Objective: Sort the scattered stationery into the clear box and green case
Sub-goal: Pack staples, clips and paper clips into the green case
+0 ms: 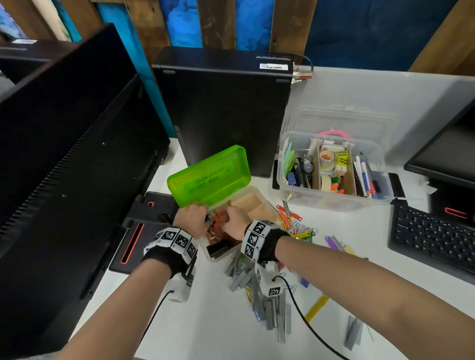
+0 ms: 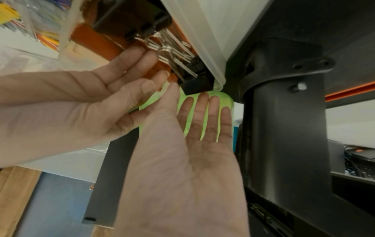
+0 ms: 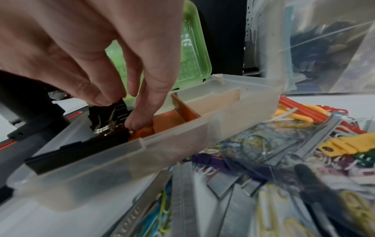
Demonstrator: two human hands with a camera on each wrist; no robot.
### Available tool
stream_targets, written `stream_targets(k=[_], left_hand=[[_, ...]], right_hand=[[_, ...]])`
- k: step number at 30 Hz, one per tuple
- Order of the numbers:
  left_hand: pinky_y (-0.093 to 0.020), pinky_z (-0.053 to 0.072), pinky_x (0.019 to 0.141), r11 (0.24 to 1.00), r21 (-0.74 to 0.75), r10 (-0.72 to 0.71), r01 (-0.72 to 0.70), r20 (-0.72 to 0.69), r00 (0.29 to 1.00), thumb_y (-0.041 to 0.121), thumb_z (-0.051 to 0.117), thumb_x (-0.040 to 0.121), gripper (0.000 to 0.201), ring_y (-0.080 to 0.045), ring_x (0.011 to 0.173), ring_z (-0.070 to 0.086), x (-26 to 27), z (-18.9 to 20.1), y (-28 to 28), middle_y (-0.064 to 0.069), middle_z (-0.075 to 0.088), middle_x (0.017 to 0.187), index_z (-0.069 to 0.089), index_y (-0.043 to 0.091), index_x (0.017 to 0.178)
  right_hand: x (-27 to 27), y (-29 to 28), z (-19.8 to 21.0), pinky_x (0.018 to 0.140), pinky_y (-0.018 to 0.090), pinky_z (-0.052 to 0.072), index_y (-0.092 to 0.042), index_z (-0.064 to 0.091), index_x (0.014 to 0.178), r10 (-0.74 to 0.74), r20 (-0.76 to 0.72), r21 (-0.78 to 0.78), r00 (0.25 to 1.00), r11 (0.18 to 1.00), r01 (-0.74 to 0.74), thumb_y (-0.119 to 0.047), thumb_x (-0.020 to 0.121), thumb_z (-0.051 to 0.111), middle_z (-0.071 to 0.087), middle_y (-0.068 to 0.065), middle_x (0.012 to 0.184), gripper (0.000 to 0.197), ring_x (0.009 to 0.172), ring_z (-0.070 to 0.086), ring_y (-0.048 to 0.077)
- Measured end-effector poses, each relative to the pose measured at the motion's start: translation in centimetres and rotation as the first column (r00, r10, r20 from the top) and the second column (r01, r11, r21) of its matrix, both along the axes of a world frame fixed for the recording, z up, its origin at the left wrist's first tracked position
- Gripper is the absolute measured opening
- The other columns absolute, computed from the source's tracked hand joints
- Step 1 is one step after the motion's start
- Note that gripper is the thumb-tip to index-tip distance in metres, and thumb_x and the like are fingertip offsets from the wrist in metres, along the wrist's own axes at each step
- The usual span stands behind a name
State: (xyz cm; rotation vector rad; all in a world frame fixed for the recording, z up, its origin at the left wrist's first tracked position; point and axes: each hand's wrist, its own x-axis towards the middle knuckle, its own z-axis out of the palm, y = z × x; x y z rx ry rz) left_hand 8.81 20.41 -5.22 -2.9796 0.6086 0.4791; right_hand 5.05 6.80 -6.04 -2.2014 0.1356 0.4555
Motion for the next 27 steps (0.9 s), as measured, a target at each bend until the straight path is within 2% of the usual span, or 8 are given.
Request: stream_targets(k=[3, 6, 11, 16, 17, 20, 25, 27], left_hand=[[-0.037, 0.047, 0.088, 0.999, 0.050, 0.009, -0.011, 0.033, 0.999, 0.036, 0.048, 0.096, 0.035, -0.030, 0.110, 0.059, -0.4, 0.7, -1.0, -0.010, 0.055, 0.120, 0.051, 0.012, 0.123], [-0.037, 0.045, 0.088, 0.997, 0.076, -0.018, 0.008, 0.129, 0.991, 0.030, 0.047, 0.096, 0.033, -0.028, 0.112, 0.056, -1.1, 1.5, -3.0, -0.008, 0.053, 0.122, 0.051, 0.014, 0.124], [-0.040, 0.039, 0.096, 0.955, -0.091, -0.263, 0.282, 0.180, 0.948, 0.026, 0.043, 0.095, 0.030, -0.027, 0.115, 0.050, -2.6, 1.5, -9.0, -0.008, 0.052, 0.123, 0.050, 0.016, 0.122], [-0.034, 0.045, 0.091, 0.826, -0.215, -0.512, 0.522, 0.101, 0.853, 0.028, 0.044, 0.097, 0.030, -0.021, 0.109, 0.054, -5.9, 0.3, -14.6, -0.004, 0.054, 0.121, 0.053, 0.016, 0.123], [-0.035, 0.046, 0.089, 0.816, -0.219, -0.538, 0.535, 0.054, 0.841, 0.027, 0.046, 0.096, 0.029, -0.023, 0.108, 0.055, -6.5, -0.1, -15.5, -0.004, 0.055, 0.121, 0.053, 0.016, 0.123], [-0.038, 0.049, 0.082, 0.815, -0.209, -0.557, 0.540, -0.028, 0.830, 0.023, 0.048, 0.094, 0.022, -0.027, 0.101, 0.059, -7.9, -1.2, -17.0, -0.007, 0.058, 0.112, 0.055, 0.016, 0.114], [-0.038, 0.048, 0.081, 0.827, -0.180, -0.542, 0.533, 0.002, 0.841, 0.039, 0.044, 0.097, 0.029, -0.027, 0.098, 0.058, -9.7, -2.6, -17.6, -0.006, 0.053, 0.111, 0.054, 0.013, 0.106], [-0.035, 0.044, 0.081, 0.832, -0.171, -0.534, 0.528, 0.012, 0.845, 0.035, 0.048, 0.096, 0.026, -0.025, 0.103, 0.055, -10.2, -3.0, -17.7, -0.006, 0.051, 0.115, 0.052, 0.013, 0.109]], right_hand=[[-0.8, -2.3, 0.7, 0.093, 0.038, 0.049, -0.006, 0.057, 0.122, -0.025, 0.050, 0.069, 0.998, 0.997, 0.021, 0.000, 0.090, 0.050, 0.063, 0.012, 0.117, 0.033, 0.106, 0.059, 0.028], [-1.9, -5.7, 1.8, 0.076, 0.028, 0.055, -0.004, 0.061, 0.116, -0.056, 0.077, 0.116, 0.995, 0.992, 0.047, 0.003, 0.091, 0.046, 0.061, 0.002, 0.102, 0.029, 0.087, 0.062, 0.026], [-4.3, -13.4, 1.8, 0.068, 0.038, 0.054, -0.010, 0.066, 0.101, -0.187, 0.009, 0.074, 0.982, 0.980, 0.186, 0.001, 0.091, 0.048, 0.062, -0.002, 0.076, 0.023, 0.066, 0.061, 0.020], [-7.4, -18.7, 0.3, 0.055, 0.012, 0.044, -0.012, 0.070, 0.095, -0.217, 0.001, -0.089, 0.976, 0.972, 0.217, -0.003, 0.087, 0.055, 0.057, -0.008, 0.071, 0.020, 0.071, 0.056, 0.016], [-8.1, -19.3, -0.1, 0.055, 0.012, 0.044, -0.010, 0.071, 0.096, -0.207, -0.015, -0.115, 0.978, 0.972, 0.204, -0.002, 0.086, 0.054, 0.060, -0.005, 0.073, 0.021, 0.071, 0.058, 0.017], [-10.4, -20.3, -1.1, 0.073, 0.027, 0.049, -0.011, 0.070, 0.095, -0.161, -0.044, -0.191, 0.986, 0.970, 0.150, -0.001, 0.083, 0.053, 0.068, 0.009, 0.091, 0.023, 0.083, 0.062, 0.025], [-14.1, -20.5, -2.3, 0.076, 0.025, 0.043, -0.031, 0.057, 0.077, -0.116, -0.007, -0.293, 0.993, 0.950, 0.109, -0.001, 0.076, 0.054, 0.052, -0.001, 0.086, 0.030, 0.077, 0.050, 0.015], [-15.1, -20.2, -2.4, 0.079, 0.026, 0.044, -0.026, 0.057, 0.079, -0.101, 0.014, -0.288, 0.995, 0.952, 0.101, -0.001, 0.075, 0.055, 0.052, -0.001, 0.088, 0.025, 0.078, 0.048, 0.013]])
